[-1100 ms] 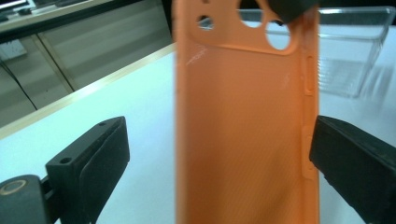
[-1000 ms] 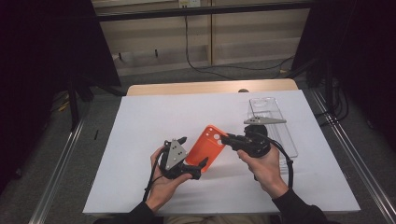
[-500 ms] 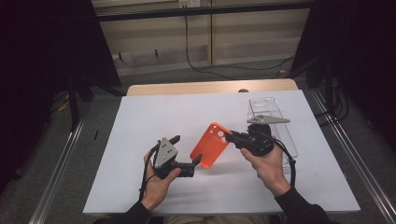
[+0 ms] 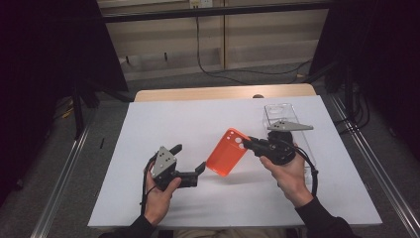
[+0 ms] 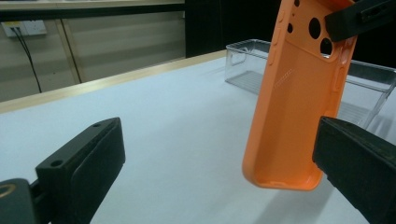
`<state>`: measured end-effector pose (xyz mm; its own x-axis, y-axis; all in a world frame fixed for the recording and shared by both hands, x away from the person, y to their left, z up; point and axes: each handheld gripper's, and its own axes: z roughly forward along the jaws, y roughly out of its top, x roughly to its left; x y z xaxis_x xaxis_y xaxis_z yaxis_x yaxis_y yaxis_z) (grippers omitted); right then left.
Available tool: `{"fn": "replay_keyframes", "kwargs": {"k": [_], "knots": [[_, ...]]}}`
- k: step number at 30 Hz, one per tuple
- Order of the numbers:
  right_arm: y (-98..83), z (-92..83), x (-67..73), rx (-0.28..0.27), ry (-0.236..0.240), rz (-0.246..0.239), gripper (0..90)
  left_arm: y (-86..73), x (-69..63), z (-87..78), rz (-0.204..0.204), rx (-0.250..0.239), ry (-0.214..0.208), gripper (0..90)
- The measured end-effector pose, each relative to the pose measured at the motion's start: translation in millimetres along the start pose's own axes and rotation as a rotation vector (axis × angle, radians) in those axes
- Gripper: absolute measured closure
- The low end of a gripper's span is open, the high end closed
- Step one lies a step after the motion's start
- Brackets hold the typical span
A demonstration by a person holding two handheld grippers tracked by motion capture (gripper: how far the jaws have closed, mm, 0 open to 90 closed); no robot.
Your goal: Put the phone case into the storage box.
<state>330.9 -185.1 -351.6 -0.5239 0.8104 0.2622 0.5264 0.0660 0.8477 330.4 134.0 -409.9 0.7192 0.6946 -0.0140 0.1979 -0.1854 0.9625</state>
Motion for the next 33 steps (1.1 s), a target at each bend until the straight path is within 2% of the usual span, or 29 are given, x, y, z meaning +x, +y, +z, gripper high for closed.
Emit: {"fn": "replay_keyframes", "kwargs": {"k": [3, 7, 10, 11, 18, 22, 27, 33], "knots": [[0.0, -2.0, -1.5, -0.005, -0.008, -0.005, 80.9, 0.4, 0.6, -2.6, 0.016, -0.019, 0.012, 2.0], [0.0, -4.0, -4.5, -0.008, -0.018, -0.008, 80.9, 0.2, 4.5, -7.6, 0.017, -0.025, 0.012, 2.0], [0.7, -6.0, -5.2, -0.012, -0.024, -0.015, 81.0, -1.9, 7.9, -11.1, -0.008, -0.025, 0.007, 2.4], [1.0, -6.3, -5.5, -0.016, -0.024, -0.018, 80.9, -2.5, 8.8, -12.1, -0.004, -0.022, 0.003, 2.8], [2.4, -8.6, -6.4, -0.022, -0.026, -0.044, 80.9, -6.1, 13.9, -20.9, -0.005, -0.067, 0.046, 3.1], [4.2, -11.6, -6.6, -0.03, -0.032, -0.056, 80.9, -10.5, 20.0, -28.4, -0.033, -0.067, 0.062, 2.4], [6.0, -14.4, -9.6, -0.038, -0.038, -0.053, 80.8, -12.6, 25.2, -36.7, -0.043, -0.063, 0.085, 2.1], [8.0, -19.2, -13.7, -0.046, -0.052, -0.051, 80.9, -16.3, 33.2, -50.7, -0.035, -0.075, 0.094, 2.3]]}}
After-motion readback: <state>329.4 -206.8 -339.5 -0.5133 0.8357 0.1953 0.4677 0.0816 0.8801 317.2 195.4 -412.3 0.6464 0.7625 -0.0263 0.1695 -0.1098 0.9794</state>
